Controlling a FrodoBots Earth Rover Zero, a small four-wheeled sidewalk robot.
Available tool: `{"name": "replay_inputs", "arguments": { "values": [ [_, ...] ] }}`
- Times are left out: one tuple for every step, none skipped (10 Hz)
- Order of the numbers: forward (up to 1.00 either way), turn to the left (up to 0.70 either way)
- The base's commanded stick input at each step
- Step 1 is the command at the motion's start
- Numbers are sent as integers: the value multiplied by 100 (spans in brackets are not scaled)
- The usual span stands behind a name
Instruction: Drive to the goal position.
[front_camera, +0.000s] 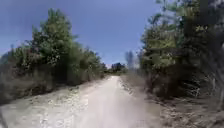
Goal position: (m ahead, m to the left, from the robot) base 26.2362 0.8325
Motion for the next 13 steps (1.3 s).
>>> {"name": "replay_inputs", "arguments": {
  "values": [
    [70,0],
    [70,0],
    [70,0],
    [70,0],
    [70,0],
    [70,0],
    [70,0],
    [70,0],
    [70,0],
    [70,0],
    [70,0],
    [70,0],
    [70,0]
  ]
}}
